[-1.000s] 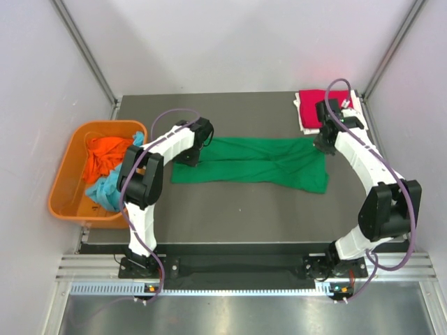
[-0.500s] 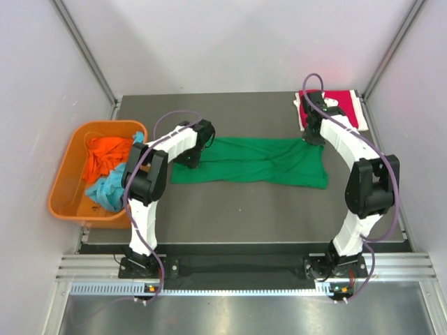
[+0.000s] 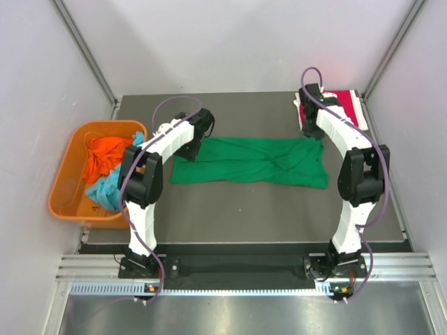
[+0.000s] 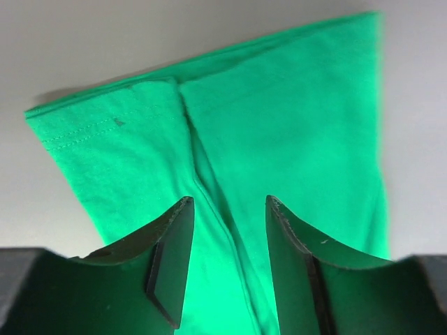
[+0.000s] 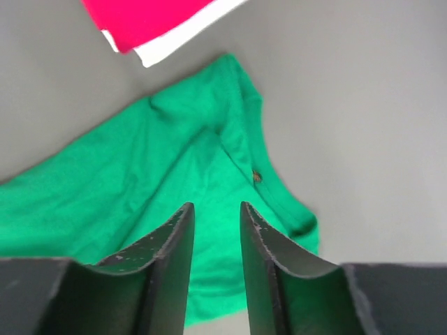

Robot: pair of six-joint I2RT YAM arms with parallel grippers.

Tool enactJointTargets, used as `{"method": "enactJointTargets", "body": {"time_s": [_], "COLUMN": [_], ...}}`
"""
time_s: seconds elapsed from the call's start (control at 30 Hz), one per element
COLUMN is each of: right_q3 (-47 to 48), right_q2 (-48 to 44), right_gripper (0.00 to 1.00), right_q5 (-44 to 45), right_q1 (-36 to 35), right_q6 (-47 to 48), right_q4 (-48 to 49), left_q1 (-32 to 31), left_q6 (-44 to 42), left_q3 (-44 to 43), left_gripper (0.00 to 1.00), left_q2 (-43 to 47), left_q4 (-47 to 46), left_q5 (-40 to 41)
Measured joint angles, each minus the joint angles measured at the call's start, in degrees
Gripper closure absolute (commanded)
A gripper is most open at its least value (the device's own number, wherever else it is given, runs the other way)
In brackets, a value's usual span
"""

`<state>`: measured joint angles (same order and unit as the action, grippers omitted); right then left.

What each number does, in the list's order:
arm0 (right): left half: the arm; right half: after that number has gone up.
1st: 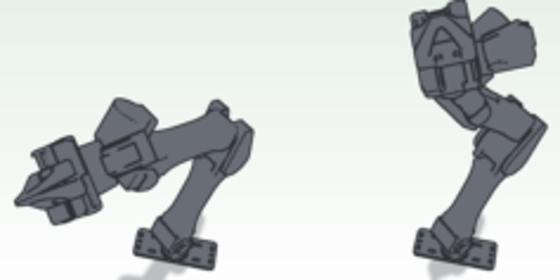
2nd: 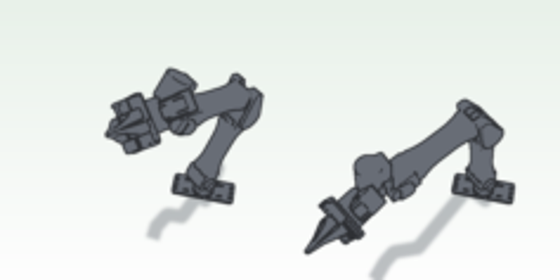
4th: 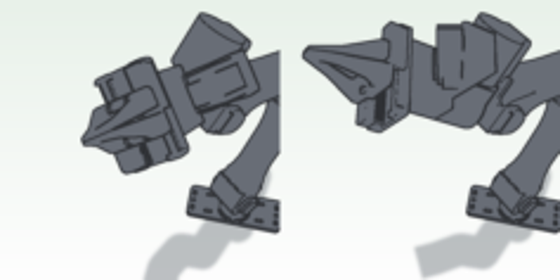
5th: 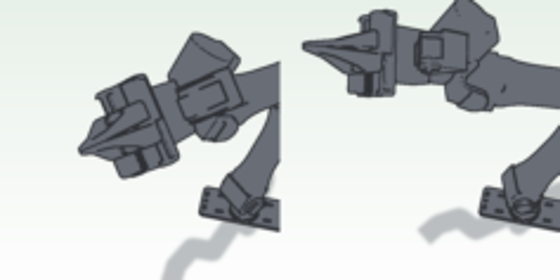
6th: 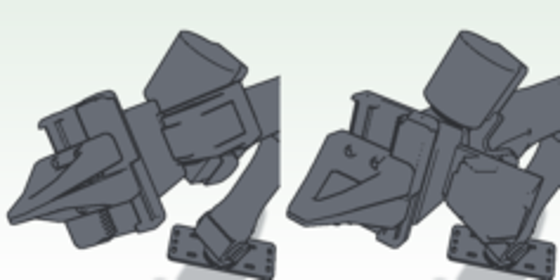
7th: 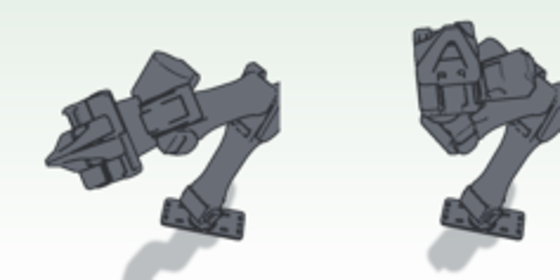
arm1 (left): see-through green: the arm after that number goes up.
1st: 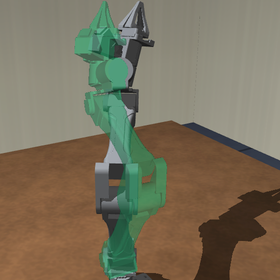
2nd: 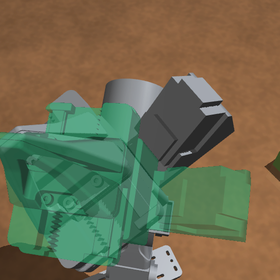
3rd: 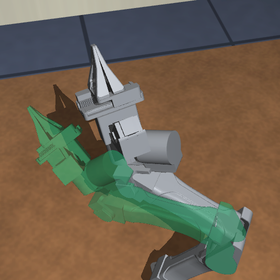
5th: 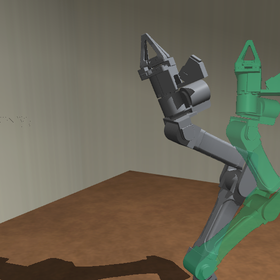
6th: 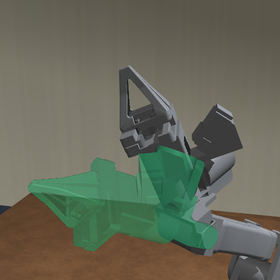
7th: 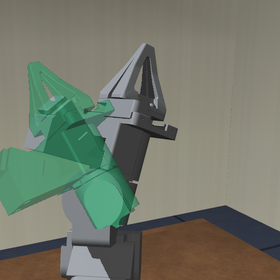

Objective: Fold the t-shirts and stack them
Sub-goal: Fold the tshirt

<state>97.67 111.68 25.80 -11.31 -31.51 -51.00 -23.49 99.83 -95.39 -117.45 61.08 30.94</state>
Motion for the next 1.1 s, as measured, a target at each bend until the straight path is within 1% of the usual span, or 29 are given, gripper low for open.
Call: {"method": "enactJointTargets", "body": {"time_s": [0.1,0.17,0.33,0.4,0.5,0.63,0.77,0.93,1.1], "right_q3": [0.0,-3.2,-20.1,-25.9,-32.0,-36.9,-39.7,-43.0,-45.2], "right_q2": [-2.3,-5.8,-18.1,-21.5,-24.3,-26.0,-26.0,-25.9,-24.4], "right_gripper": [0.64,0.63,0.63,0.63,0.63,0.63,0.63,0.63,0.65], "right_q5": [0.2,-0.2,-3.9,-5.1,-6.8,-9.5,-11.0,-11.4,-11.1], "right_q1": [0.2,0.6,3.3,5.6,8.7,9.3,9.6,9.7,9.7], "right_q6": [-2.9,-5.9,-12.2,-13.9,-16.3,-18.7,-20.9,-23.2,-24.5], "right_q4": [-2.8,-4.1,-5.8,-6.3,-5.4,-2.7,0.5,4.8,10.4], "left_q1": [0.0,0.0,-0.8,-1.4,-2.2,-2.7,-2.7,-2.7,-2.7], "left_q6": [-5.9,-10.8,-23.3,-27.6,-33.9,-42.0,-47.8,-51.7,-53.2], "left_q3": [0.2,1.6,8.3,12.0,17.9,25.1,31.7,34.2,36.8], "left_gripper": [0.54,0.55,0.57,0.57,0.57,0.57,0.55,0.55,0.54], "left_q2": [4.1,7.5,14.2,16.0,18.7,22.9,28.5,30.5,30.5], "left_q4": [-2.0,-4.7,-9.5,-11.4,-13.9,-20.2,-25.8,-29.9,-32.3], "left_q5": [-0.7,-1.9,-4.1,-5.0,-7.9,-14.4,-19.9,-24.2,-25.9]}}
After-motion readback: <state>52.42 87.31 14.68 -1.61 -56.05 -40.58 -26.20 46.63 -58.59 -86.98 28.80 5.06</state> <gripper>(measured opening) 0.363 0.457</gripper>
